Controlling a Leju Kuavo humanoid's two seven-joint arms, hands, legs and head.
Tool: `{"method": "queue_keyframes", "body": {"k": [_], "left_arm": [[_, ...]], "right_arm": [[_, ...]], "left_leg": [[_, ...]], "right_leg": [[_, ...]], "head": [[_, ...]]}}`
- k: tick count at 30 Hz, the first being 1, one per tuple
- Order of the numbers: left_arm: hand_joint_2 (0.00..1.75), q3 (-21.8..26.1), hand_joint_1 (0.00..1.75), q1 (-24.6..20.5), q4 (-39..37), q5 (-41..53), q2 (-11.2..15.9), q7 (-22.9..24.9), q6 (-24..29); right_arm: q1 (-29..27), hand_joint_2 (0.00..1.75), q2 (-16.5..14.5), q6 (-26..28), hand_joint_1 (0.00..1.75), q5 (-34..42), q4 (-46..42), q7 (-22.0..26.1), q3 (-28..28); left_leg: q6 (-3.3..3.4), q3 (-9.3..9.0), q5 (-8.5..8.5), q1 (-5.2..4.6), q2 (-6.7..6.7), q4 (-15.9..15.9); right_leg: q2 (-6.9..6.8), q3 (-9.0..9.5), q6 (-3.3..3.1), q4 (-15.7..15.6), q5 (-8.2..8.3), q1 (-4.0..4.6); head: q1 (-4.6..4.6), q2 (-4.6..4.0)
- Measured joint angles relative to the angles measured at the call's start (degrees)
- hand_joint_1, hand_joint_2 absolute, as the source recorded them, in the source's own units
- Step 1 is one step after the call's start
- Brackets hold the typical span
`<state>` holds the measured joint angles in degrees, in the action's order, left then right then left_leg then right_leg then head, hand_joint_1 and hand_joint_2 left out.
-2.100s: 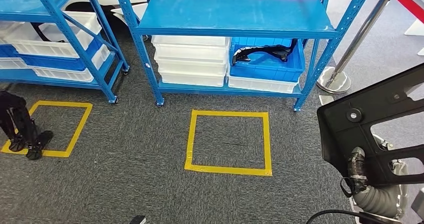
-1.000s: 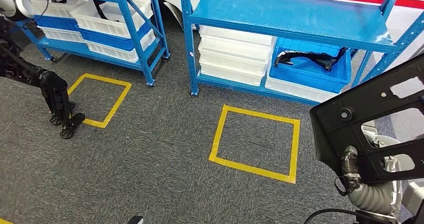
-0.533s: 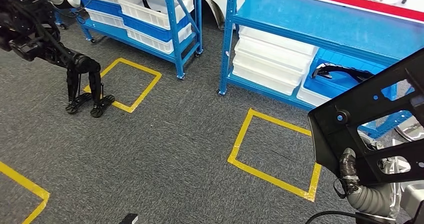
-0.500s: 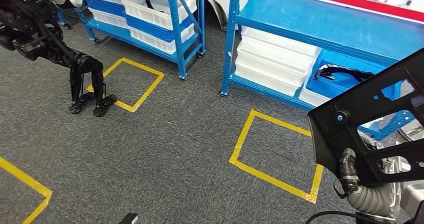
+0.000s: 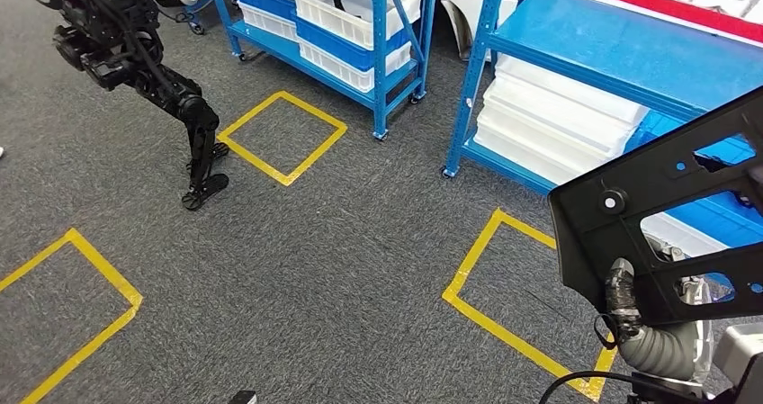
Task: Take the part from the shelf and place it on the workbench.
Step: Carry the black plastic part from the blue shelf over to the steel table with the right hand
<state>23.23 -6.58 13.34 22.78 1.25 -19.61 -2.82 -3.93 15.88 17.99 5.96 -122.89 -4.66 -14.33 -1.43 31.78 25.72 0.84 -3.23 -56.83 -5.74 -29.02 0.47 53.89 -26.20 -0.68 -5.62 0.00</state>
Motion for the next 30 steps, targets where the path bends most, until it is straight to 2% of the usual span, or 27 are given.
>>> {"method": "queue_keyframes", "body": {"k": [1,3,4,5,6,7,8,9,10,11,12,14,15,16,18,19,20,21,22,23,24,25,26,27,29,30], "left_arm": [[1.75,0.0,0.0,-0.1,0.1,0.0,0.0,0.0,0.0],[1.75,0.0,0.0,0.0,0.1,0.0,0.0,0.1,0.0],[1.75,0.0,0.0,0.1,0.1,0.0,0.0,0.1,0.0],[1.75,0.0,0.0,0.2,0.1,0.0,0.0,0.1,0.1],[1.75,0.0,0.0,0.1,0.1,0.0,-0.1,0.1,0.1],[1.75,0.0,0.0,0.1,0.1,0.0,-0.3,0.2,0.1],[1.75,0.0,0.0,0.0,0.1,0.0,-0.4,0.2,0.1],[1.75,0.0,0.0,-0.1,0.1,0.0,-0.6,0.3,0.1],[1.75,0.0,0.0,-0.1,0.1,0.0,-0.7,0.3,0.1],[1.75,0.0,0.0,0.0,0.1,0.0,-0.7,0.3,0.1],[1.75,0.0,0.0,0.0,0.1,0.0,-0.8,0.3,0.1],[1.75,0.0,0.0,0.1,0.1,0.0,-0.8,0.3,0.1],[1.75,0.0,0.0,0.0,0.1,0.0,-0.8,0.3,0.1],[1.75,0.0,0.0,0.0,0.1,0.0,-0.8,0.3,0.1],[1.75,0.0,0.0,0.1,0.1,0.0,-0.8,0.3,0.1],[1.75,0.0,0.0,0.3,0.2,0.0,-0.8,0.3,0.1],[1.75,0.0,0.0,0.4,0.2,0.1,-0.8,0.3,0.1],[1.75,0.0,0.0,0.4,0.2,0.1,-0.7,0.3,0.1],[1.75,0.0,0.0,0.4,0.2,0.1,-0.6,0.3,0.1],[1.75,0.0,0.0,0.3,0.2,0.1,-0.3,0.3,0.1],[1.75,0.0,0.0,0.2,0.2,0.1,-0.1,0.3,0.1],[1.75,0.0,0.0,0.2,0.2,0.1,0.2,0.3,0.0],[1.75,0.0,0.0,0.3,0.2,0.1,0.3,0.4,0.0],[1.75,0.0,0.0,0.3,0.2,0.1,0.4,0.4,0.0],[1.75,0.0,0.0,0.3,0.2,0.1,0.5,0.4,0.0],[1.75,0.0,0.0,0.1,0.2,0.1,0.5,0.4,0.0]], "right_arm": [[0.1,1.75,-0.1,-0.2,1.75,0.0,0.0,0.1,0.0],[0.5,1.75,-0.2,-0.6,1.75,0.1,0.2,0.2,-0.1],[0.8,1.75,-0.3,-0.8,1.75,0.1,0.3,0.2,-0.2],[1.0,1.75,-0.3,-1.0,1.75,0.1,0.3,0.3,-0.2],[1.1,1.75,-0.3,-1.1,1.75,0.1,0.4,0.3,-0.3],[1.2,1.75,-0.3,-1.2,1.75,0.1,0.5,0.4,-0.3],[1.2,1.75,-0.3,-1.2,1.75,0.1,0.6,0.4,-0.3],[1.2,1.75,-0.4,-1.3,1.75,0.1,0.8,0.4,-0.4],[1.2,1.75,-0.4,-1.3,1.75,0.2,1.0,0.4,-0.5],[1.2,1.75,-0.5,-1.3,1.75,0.2,1.2,0.4,-0.5],[1.2,1.75,-0.5,-1.3,1.75,0.2,1.3,0.4,-0.5],[1.4,1.75,-0.6,-1.4,1.75,0.2,1.5,0.4,-0.7],[1.5,1.75,-0.7,-1.5,1.75,0.2,1.6,0.4,-0.8],[1.6,1.75,-0.7,-1.5,1.75,0.2,1.6,0.4,-0.8],[1.8,1.75,-0.7,-1.9,1.75,0.5,1.7,0.5,-0.9],[1.9,1.75,-0.7,-2.1,1.75,0.8,1.8,0.5,-0.9],[2.0,1.75,-0.7,-2.3,1.75,1.0,1.8,0.5,-0.9],[2.1,1.75,-0.7,-2.5,1.75,1.2,1.9,0.5,-0.8],[2.2,1.75,-0.7,-2.6,1.75,1.4,1.9,0.5,-0.8],[2.3,1.75,-0.7,-2.6,1.75,1.6,2.0,0.5,-0.8],[2.3,1.75,-0.7,-2.7,1.75,1.7,2.1,0.5,-0.8],[2.3,1.75,-0.7,-2.8,1.75,1.7,2.3,0.5,-0.8],[2.3,1.75,-0.7,-2.9,1.75,1.8,2.4,0.4,-0.8],[2.3,1.75,-0.7,-3.0,1.75,1.8,2.5,0.4,-0.9],[2.4,1.75,-0.7,-3.1,1.75,1.8,2.6,0.4,-0.8],[2.5,1.75,-0.7,-3.1,1.75,1.8,2.7,0.4,-0.8]], "left_leg": [[0.46,-0.58,-0.17,-0.15,-0.36,1.3],[1.46,-0.27,-0.42,-0.28,0.99,1.5],[1.88,-0.19,-0.63,-0.23,1.62,1.7],[2.29,-0.11,-0.89,-0.11,2.24,1.8],[2.66,-0.02,-1.14,0.02,2.83,2.0],[2.9,0.18,-1.31,0.03,3.48,2.0],[3.09,0.38,-1.46,-0.02,4.2,1.9],[3.2,0.55,-1.57,-0.11,5.0,1.9],[3.23,0.66,-1.67,-0.2,5.84,1.9],[3.2,0.7,-1.75,-0.28,6.66,1.9],[3.11,0.71,-1.85,-0.34,7.5,1.8],[2.8,0.85,-2.05,-0.42,9.03,1.7],[2.53,1.06,-2.2,-0.42,9.71,1.7],[2.22,1.34,-2.37,-0.35,10.36,1.6],[1.39,1.79,-2.79,-0.17,11.62,1.8],[1.08,1.98,-2.77,-0.16,11.3,1.8],[0.78,2.43,-2.16,-0.22,10.0,1.0],[0.55,3.36,-0.84,-0.28,8.2,-1.0],[0.35,4.82,1.13,-0.26,6.1,-4.2],[0.09,6.64,3.3,-0.19,4.74,-8.2],[-0.14,8.27,4.97,-0.08,4.17,-12.0],[-0.33,9.16,5.73,0.0,3.92,-14.4],[-0.48,8.93,5.38,0.06,3.76,-14.7],[-0.55,7.47,4.1,0.1,3.42,-12.5],[-0.41,2.54,1.05,0.0,1.18,-4.4],[-0.03,0.64,0.12,-0.1,0.21,-1.1]], "right_leg": [[-0.59,0.01,0.35,0.2,-0.12,0.12],[-1.68,0.14,1.01,0.1,-0.21,0.11],[-1.2,0.1,1.37,0.4,-0.62,0.0],[0.04,-0.34,1.67,1.6,-1.61,-0.11],[1.74,-1.39,1.89,4.1,-3.21,-0.21],[3.58,-3.04,2.01,7.8,-5.26,-0.29],[4.6,-5.07,2.03,12.1,-7.23,-0.31],[5.04,-6.83,2.01,15.7,-8.52,-0.31],[5.23,-7.8,1.9,17.6,-8.74,-0.31],[5.37,-7.68,1.7,17.2,-7.8,-0.31],[5.7,-6.46,1.38,14.5,-5.91,-0.29],[8.09,-2.73,0.45,6.3,-1.92,-0.28],[9.17,-1.34,0.15,3.1,-0.82,-0.28],[9.91,-0.61,-0.03,1.3,-0.42,-0.22],[9.16,-0.38,-0.15,0.4,-0.37,-0.15],[8.52,-0.29,-0.35,0.1,-0.14,-0.2],[7.82,-0.15,-0.58,-0.3,0.13,-0.28],[7.05,-0.03,-0.82,-0.7,0.38,-0.36],[6.22,0.02,-0.98,-0.8,0.51,-0.32],[5.4,0.02,-1.09,-0.9,0.53,-0.24],[4.55,-0.01,-1.15,-0.9,0.52,-0.2],[3.72,-0.04,-1.15,-0.8,0.5,-0.17],[2.92,-0.04,-1.12,-0.8,0.47,-0.17],[2.17,-0.01,-1.03,-0.7,0.42,-0.18],[0.8,0.15,-0.64,-0.5,0.16,-0.04],[0.19,0.21,-0.34,-0.3,-0.02,0.11]], "head": [[0.08,0.0],[0.29,0.0],[0.33,0.0],[0.38,0.0],[0.45,0.0],[0.54,0.0],[0.56,0.0],[0.57,0.0],[0.57,0.0],[0.57,0.0],[0.58,0.0],[0.57,0.0],[0.57,0.0],[0.55,0.0],[0.54,0.0],[0.51,0.0],[0.39,0.0],[0.26,0.0],[0.15,0.0],[0.05,0.0],[0.06,0.0],[0.06,0.0],[0.05,0.0],[0.05,0.0],[0.02,0.0],[0.06,0.0]]}}
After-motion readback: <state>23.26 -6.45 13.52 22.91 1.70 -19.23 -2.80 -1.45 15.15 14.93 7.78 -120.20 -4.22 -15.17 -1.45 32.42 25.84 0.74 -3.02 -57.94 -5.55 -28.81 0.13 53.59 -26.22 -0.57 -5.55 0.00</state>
